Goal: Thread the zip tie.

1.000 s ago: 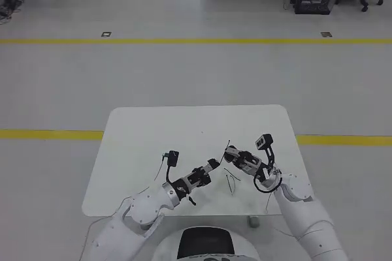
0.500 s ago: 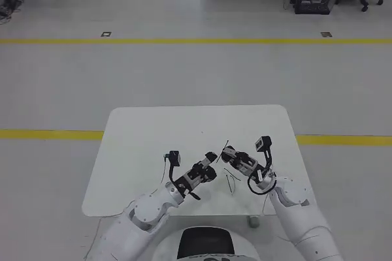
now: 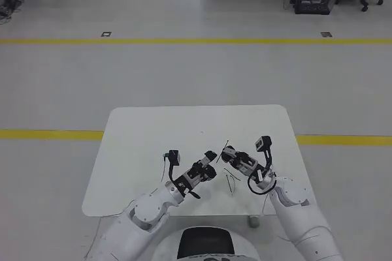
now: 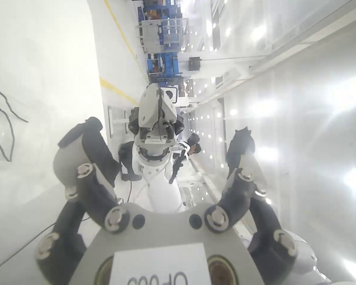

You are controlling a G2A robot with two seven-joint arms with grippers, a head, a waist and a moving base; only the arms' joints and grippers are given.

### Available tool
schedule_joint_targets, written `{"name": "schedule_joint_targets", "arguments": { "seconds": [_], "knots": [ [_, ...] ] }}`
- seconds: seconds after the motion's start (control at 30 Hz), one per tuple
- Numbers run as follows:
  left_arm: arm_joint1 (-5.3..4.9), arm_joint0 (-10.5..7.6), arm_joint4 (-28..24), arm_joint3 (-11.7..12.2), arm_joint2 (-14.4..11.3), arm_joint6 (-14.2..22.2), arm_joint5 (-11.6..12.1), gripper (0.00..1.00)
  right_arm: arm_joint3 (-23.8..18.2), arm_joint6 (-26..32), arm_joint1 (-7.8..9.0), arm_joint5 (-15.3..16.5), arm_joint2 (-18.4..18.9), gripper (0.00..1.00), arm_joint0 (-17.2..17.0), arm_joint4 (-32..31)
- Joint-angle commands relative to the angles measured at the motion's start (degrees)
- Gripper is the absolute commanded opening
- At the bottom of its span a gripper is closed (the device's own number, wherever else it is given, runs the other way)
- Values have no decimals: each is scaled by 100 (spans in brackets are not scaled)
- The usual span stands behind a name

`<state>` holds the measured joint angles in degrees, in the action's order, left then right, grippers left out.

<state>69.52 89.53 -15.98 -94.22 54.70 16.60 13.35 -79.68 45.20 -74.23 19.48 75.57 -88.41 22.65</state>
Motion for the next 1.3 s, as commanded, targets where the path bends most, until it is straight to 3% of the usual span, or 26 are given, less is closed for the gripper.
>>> {"name": "schedule_joint_targets", "arguments": {
  "seconds": [0.0,0.73,0.93,1.27],
  "knots": [
    [0,0,0,0,0,0,0,100,0,0,0,0,0,0,0,0],
    [11,-70,62,88,-70,-153,7,100,2,-50,-31,0,-57,0,-201,-40],
    [-9,-91,213,98,-129,16,-105,100,-211,-614,-32,0,-131,0,-247,-660],
    [-10,-103,327,113,-149,-69,-95,100,-305,-836,-28,0,-177,0,-278,-868]
  ]
}}
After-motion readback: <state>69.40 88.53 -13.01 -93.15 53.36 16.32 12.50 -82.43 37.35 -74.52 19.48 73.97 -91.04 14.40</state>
